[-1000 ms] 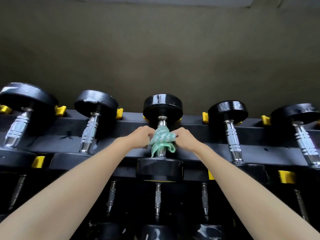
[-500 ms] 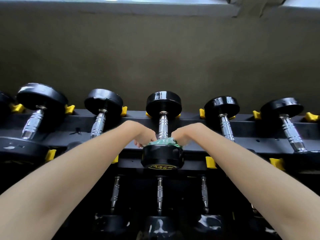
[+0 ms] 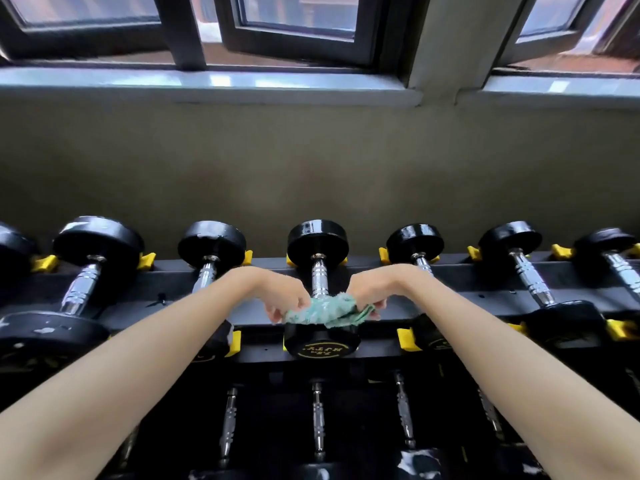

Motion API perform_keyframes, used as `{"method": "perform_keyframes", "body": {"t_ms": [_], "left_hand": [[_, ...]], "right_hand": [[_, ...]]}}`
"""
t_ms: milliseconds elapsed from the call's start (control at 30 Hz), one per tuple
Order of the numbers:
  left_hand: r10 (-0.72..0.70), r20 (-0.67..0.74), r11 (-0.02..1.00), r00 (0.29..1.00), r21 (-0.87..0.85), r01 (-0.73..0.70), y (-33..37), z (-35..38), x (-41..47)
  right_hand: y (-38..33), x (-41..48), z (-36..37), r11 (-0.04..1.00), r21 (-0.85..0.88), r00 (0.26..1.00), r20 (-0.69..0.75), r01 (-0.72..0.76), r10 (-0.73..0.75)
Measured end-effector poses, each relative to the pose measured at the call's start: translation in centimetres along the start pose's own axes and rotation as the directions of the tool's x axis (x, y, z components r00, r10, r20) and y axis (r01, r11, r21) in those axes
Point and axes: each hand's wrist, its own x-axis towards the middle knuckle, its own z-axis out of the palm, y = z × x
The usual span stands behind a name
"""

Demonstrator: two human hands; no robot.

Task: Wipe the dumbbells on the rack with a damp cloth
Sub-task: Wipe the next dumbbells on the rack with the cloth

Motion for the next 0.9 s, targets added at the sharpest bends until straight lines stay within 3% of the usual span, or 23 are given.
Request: {"method": "perform_keyframes", "body": {"t_ms": [33,100,167,233,300,433,533,700,800,900], "left_hand": [[0.032,-0.055,0.989,0.998,-0.142,-0.039,-0.4,-0.2,-0.8],[0.058,-0.188,0.885,0.98,-0.444,-0.138,-0.8,-0.6,-2.5],[0.068,-0.321,0.728,0.945,-0.631,-0.267,-0.9,-0.8,-3.7],[0.048,-0.404,0.62,0.914,-0.705,-0.344,-0.8,-1.0,-4.3],[0.052,-0.453,0.564,0.89,-0.722,-0.401,-0.6,-0.9,-4.8],[-0.004,-0.515,0.362,0.857,-0.8,-0.478,1.0,0.2,-5.5],[-0.094,-0.542,0.322,0.835,-0.81,-0.49,1.2,0.7,-5.2],[-0.113,-0.617,0.306,0.779,-0.767,-0.564,0.7,1.1,-5.0],[-0.112,-0.718,0.416,0.687,-0.662,-0.624,0.9,1.0,-4.9],[-0.051,-0.777,0.667,0.627,-0.494,-0.558,1.3,0.7,-4.3]], "right_hand": [[0.5,-1.0,0.2,0.984,0.177,0.998,-0.06,0.012,-0.002],[1.4,-2.8,0.8,0.842,0.534,0.988,-0.155,0.072,0.013],[1.9,-4.0,1.5,0.687,0.709,0.977,-0.211,0.159,-0.008],[2.3,-4.3,2.2,0.419,0.861,0.954,-0.298,0.288,-0.043],[2.1,-4.3,2.7,0.103,0.923,0.928,-0.372,0.371,-0.01],[0.9,-4.3,3.1,-0.139,0.885,0.896,-0.441,0.444,0.055],[0.1,-4.5,2.9,-0.213,0.854,0.88,-0.464,0.475,0.098],[0.3,-4.4,2.7,-0.121,0.863,0.861,-0.458,0.49,0.218],[0.7,-3.4,2.8,-0.072,0.844,0.825,-0.496,0.531,0.27],[1.4,-2.4,2.9,0.003,0.794,0.762,-0.584,0.608,0.282]]}}
